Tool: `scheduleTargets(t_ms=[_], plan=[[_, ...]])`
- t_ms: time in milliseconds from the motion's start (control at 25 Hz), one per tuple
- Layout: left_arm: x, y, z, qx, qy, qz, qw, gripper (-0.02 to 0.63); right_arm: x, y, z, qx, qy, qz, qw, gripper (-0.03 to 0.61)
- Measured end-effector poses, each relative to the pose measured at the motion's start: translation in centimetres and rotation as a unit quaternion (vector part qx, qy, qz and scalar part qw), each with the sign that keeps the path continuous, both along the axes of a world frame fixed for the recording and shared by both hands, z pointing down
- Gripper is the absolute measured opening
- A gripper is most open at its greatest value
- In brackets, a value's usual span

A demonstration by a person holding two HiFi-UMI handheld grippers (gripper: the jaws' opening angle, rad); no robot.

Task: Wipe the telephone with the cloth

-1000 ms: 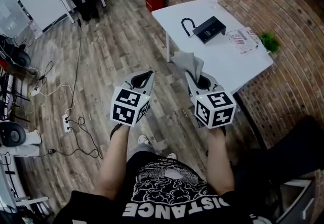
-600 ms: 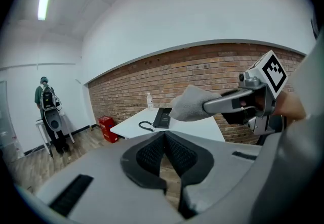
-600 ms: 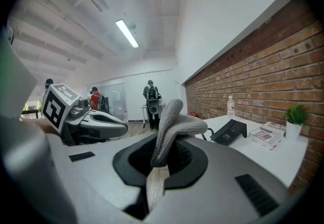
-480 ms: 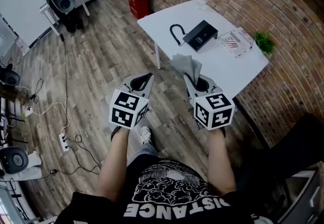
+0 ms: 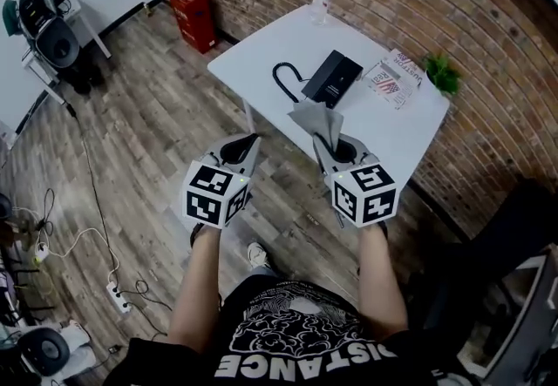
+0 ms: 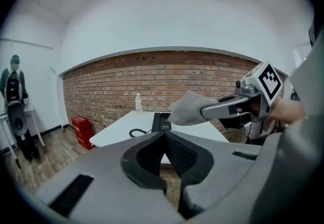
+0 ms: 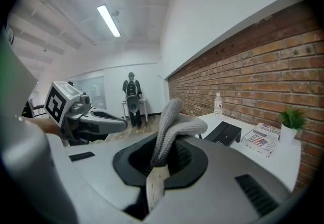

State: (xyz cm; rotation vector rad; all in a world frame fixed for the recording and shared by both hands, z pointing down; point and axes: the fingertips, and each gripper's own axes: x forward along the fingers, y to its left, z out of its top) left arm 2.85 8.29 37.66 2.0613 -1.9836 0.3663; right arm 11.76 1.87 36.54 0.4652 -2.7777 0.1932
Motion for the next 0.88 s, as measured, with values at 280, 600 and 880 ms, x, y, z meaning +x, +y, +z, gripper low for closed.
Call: scheduleTargets(t_ms=[280, 600, 880], plan=[[-6.1, -3.9, 1.2, -0.019, 0.031, 0.022, 0.9991, 0.005, -5.0, -2.9, 0.6, -0.002, 0.012, 0.045, 0.999, 0.012], [-9.1, -7.3, 2.3, -0.029, 0.068, 0.057, 0.9956, 0.005, -8.1, -5.8, 0.9, -0.004, 0.017, 0.087, 0.996, 0.012], [-10.0, -10.3, 2.3, -0.030, 0.053, 0.092, 0.9939, 0.005, -8.7, -9.2, 1.1, -0.004, 0.022, 0.119, 0.993, 0.012]])
